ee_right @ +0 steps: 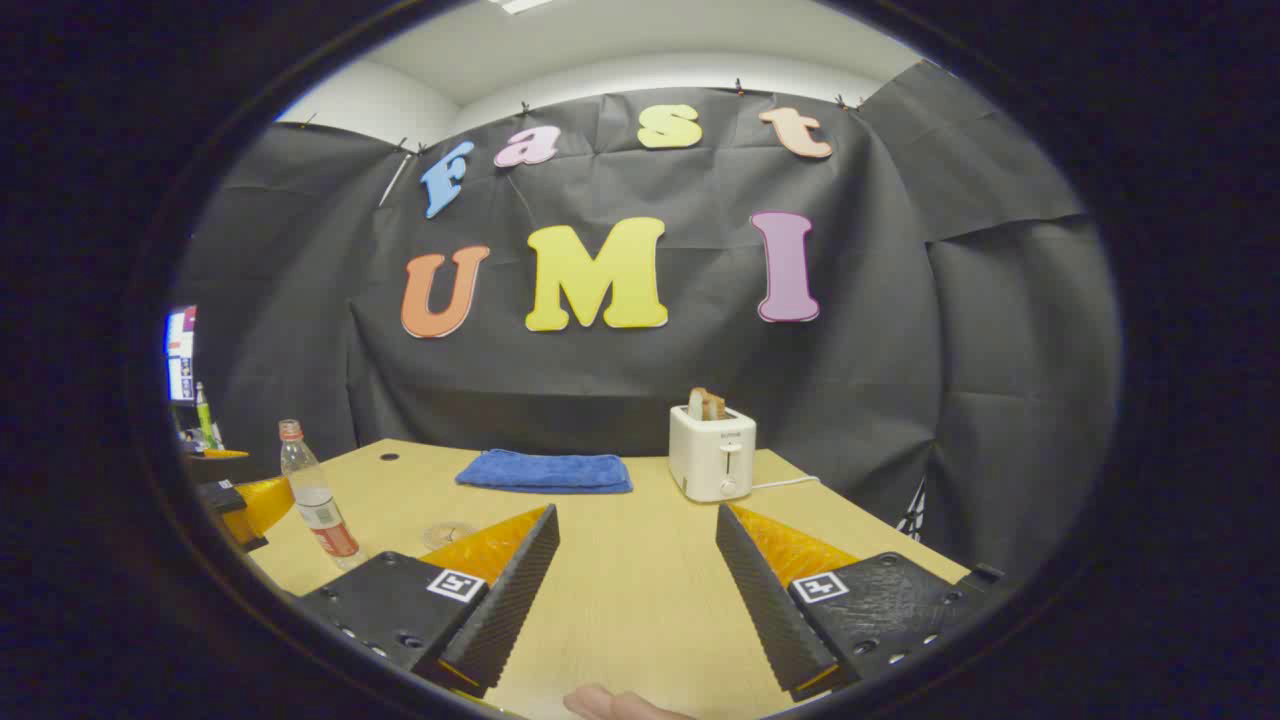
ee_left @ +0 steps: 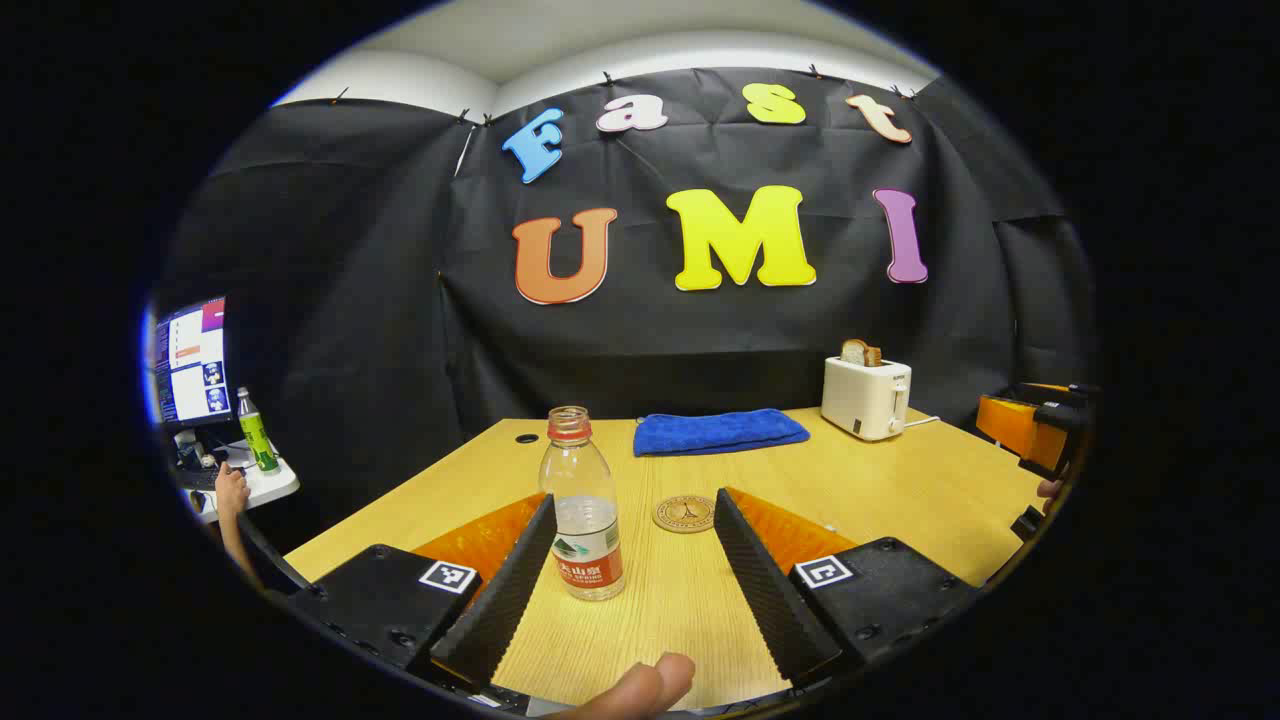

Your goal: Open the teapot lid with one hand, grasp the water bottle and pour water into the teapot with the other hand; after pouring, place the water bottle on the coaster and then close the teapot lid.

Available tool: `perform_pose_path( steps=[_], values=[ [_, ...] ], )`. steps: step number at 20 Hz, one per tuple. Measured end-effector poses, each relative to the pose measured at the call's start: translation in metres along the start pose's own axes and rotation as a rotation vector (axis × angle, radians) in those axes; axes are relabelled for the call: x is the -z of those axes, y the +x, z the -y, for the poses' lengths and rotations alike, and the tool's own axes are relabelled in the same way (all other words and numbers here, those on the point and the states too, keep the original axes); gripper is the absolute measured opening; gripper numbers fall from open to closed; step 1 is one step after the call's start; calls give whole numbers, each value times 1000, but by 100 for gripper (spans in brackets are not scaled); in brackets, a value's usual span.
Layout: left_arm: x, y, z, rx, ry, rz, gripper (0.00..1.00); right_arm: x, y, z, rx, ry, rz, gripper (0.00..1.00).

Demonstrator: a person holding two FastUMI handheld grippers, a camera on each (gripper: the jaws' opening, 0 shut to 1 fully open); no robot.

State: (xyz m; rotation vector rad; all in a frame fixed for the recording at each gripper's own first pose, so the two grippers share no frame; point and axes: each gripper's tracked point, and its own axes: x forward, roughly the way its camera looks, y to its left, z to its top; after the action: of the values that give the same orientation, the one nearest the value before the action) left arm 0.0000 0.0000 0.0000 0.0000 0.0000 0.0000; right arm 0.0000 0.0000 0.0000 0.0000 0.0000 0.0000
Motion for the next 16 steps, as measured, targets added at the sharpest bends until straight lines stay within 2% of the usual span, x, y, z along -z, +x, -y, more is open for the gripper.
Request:
perform_pose_path(
  steps=[16],
  values=[
    [-1,-1,1,16,0,5,99,7,-1,-24,-45,-50,7,97]
  ],
)
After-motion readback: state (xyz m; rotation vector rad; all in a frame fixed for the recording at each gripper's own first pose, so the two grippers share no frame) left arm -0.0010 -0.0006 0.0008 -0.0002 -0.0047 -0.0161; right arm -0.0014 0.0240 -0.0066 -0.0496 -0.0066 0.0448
